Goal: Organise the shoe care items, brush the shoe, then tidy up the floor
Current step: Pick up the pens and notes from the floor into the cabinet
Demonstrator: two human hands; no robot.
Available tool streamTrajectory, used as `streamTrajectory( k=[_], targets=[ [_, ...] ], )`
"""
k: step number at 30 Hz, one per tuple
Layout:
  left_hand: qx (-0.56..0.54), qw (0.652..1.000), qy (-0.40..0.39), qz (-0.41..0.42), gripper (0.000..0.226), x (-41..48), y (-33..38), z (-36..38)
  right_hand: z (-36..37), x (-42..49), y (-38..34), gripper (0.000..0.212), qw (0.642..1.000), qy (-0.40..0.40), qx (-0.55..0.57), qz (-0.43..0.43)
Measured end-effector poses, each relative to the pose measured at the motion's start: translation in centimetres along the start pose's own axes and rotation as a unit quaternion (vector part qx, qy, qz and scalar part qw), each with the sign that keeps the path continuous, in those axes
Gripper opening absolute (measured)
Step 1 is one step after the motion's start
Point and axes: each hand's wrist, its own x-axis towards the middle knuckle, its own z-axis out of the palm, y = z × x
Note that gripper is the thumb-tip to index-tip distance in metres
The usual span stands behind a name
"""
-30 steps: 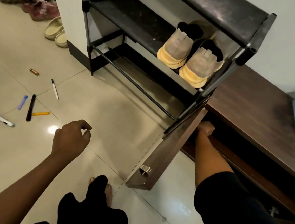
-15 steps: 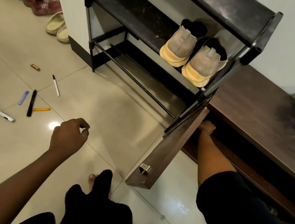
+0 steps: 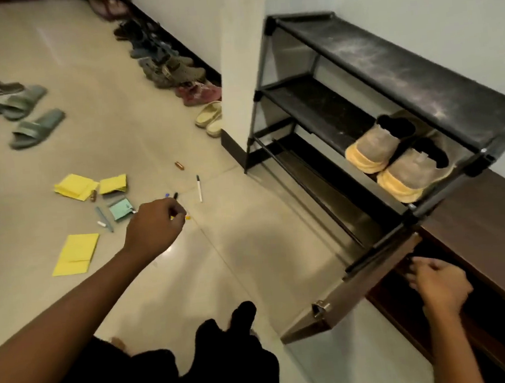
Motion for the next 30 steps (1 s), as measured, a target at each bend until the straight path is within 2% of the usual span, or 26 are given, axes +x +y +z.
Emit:
streamTrajectory(
  k=[2, 4, 6, 8, 10, 13, 16, 18, 21, 24, 26, 30],
  targets=[
    [-0.012, 0.999, 0.021, -0.040, 0.010, -0.3, -3.2, -1.4, -1.6, -4.2, -2.8, 0.012, 0.991, 0.063, -0.074, -0.094],
    [-0.015, 0.995, 0.034, -0.096, 0.010, -0.8, -7.2, -2.3, -1.3, -7.9, -6.4, 0.012, 0.985, 0.039, -0.072, -0.153],
    [-0.022, 0.987, 0.025, -0.156, 0.010, -1.2, -10.9, -2.7, 0.2, -11.7, -10.2, 0.012, 0.971, -0.028, -0.019, -0.235],
    [-0.028, 0.975, 0.003, -0.222, 0.010, -0.9, -14.9, -3.1, 4.7, -15.4, -14.4, 0.012, 0.942, -0.149, 0.038, -0.299],
    [-0.043, 0.960, -0.019, -0.275, 0.010, -0.2, -18.3, -3.7, 11.8, -18.5, -17.8, 0.010, 0.919, -0.278, 0.041, -0.277],
    [-0.068, 0.945, -0.024, -0.320, 0.011, 1.7, -22.7, -4.2, 23.8, -22.2, -20.4, 0.011, 0.877, -0.442, 0.001, -0.189],
    [-0.085, 0.936, -0.024, -0.340, 0.012, 4.4, -27.1, -3.6, 34.9, -24.2, -20.5, 0.008, 0.845, -0.517, -0.024, -0.131],
    [-0.079, 0.935, -0.015, -0.346, 0.010, 6.2, -29.9, -2.4, 41.7, -25.0, -19.7, 0.015, 0.835, -0.522, -0.077, -0.155],
    [-0.081, 0.935, -0.001, -0.346, 0.009, 8.4, -33.4, 0.0, 50.1, -25.9, -17.9, 0.011, 0.821, -0.493, -0.163, -0.239],
    [-0.090, 0.932, -0.002, -0.352, 0.008, 10.3, -37.3, 3.9, 57.1, -25.9, -15.7, 0.023, 0.780, -0.459, -0.226, -0.359],
    [-0.093, 0.927, 0.008, -0.363, 0.011, 11.6, -39.2, 6.0, 59.8, -25.6, -14.9, 0.023, 0.766, -0.438, -0.243, -0.403],
    [-0.079, 0.931, 0.047, -0.354, 0.018, 14.1, -41.9, 10.2, 64.8, -23.9, -13.4, 0.028, 0.765, -0.403, -0.234, -0.444]
  ],
)
